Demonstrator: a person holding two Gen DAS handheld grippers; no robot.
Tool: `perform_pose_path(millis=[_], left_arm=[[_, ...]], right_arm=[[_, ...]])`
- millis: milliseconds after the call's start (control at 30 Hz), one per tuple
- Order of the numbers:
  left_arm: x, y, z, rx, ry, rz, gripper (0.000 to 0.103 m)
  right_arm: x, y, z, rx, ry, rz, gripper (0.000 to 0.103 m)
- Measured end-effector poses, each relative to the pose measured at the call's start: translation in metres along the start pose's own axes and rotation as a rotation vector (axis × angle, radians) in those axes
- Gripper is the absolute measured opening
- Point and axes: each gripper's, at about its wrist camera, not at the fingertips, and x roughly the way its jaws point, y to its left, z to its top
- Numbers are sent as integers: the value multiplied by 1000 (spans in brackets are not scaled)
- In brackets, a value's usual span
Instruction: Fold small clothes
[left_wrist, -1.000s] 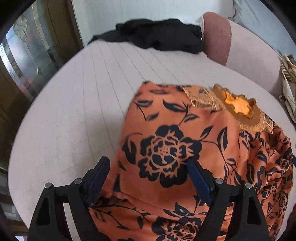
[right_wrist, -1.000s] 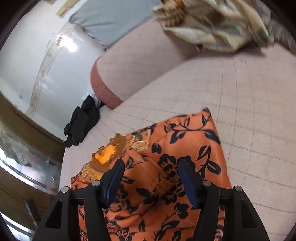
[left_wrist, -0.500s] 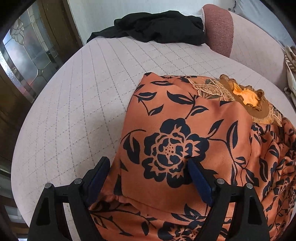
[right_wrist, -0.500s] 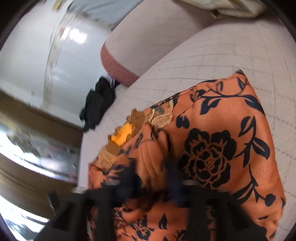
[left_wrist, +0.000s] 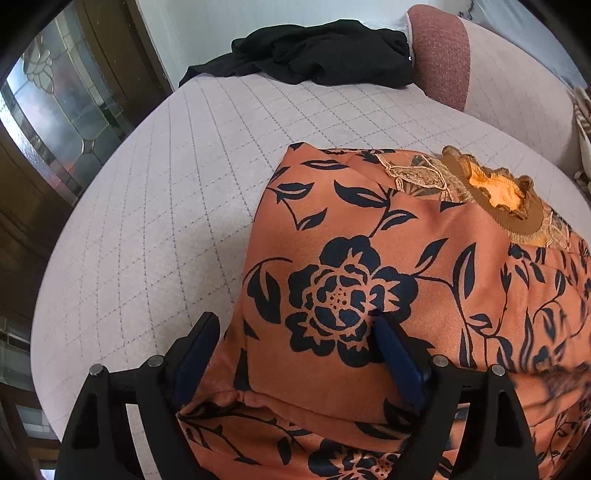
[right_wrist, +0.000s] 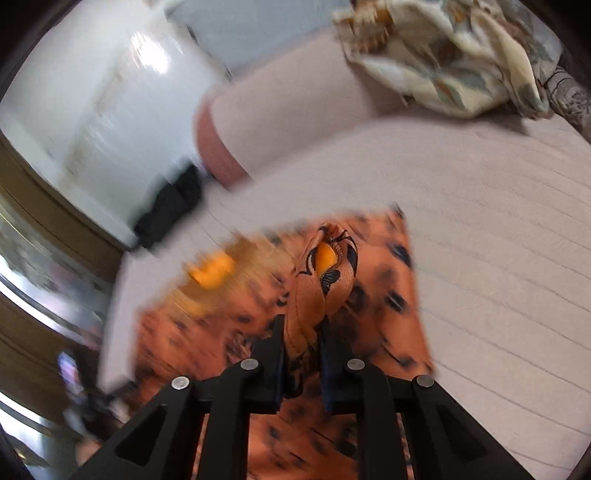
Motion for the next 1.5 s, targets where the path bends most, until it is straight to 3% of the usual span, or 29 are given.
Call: perform_pose_path(millis=[100,167,233,333,400,433,567,700,800,867,967,1067,1167,1300,1433,1500], left_arm=[[-2,-2,0,9,0,8,87],[-4,-1,1,8,-3,20,87],[-7,-1,1,14,-16,43,87],[-15,-1,2,20,-66,82,87],[-27,-3,3,19,-119,68,87],[-33,-6,2,23,-141,54,87],[-42,-26,-3,85,-173,-15,87],[-29,-43,-9,158,-132,-3,87],[-10,-45,-11,164,-58,44,88],[-8,-40,-9,123,-40,12,88],[-16,-32,-7,93,-66,13,88],[-21,-30,-7,77,-94,14,88],[-17,-26,-6,56,-80,36,88],[-3,-21,-6,47,-28,46,88],[-11,-18,-6,54,-60,63,88],[-15,-13,-4,35,-78,46,88]], right_arm=[[26,-21,-5,27,214,-74,19],[24,-33,1,65,242,-58,20],[6,-44,10,108,169,-30,20],[-28,-65,23,157,-6,-109,20],[-42,-76,24,217,-125,-62,20],[-39,-75,27,220,-136,-30,20],[-10,-40,25,130,-59,68,20],[21,-7,15,34,61,33,20],[45,-8,9,37,198,3,20],[56,-20,-2,57,250,-28,18],[48,-26,-1,98,212,10,18],[34,-17,5,77,118,35,20],[44,-8,5,62,116,81,20],[82,12,5,-20,124,-8,20],[85,20,8,-36,80,-18,19],[76,23,8,-14,46,21,20]])
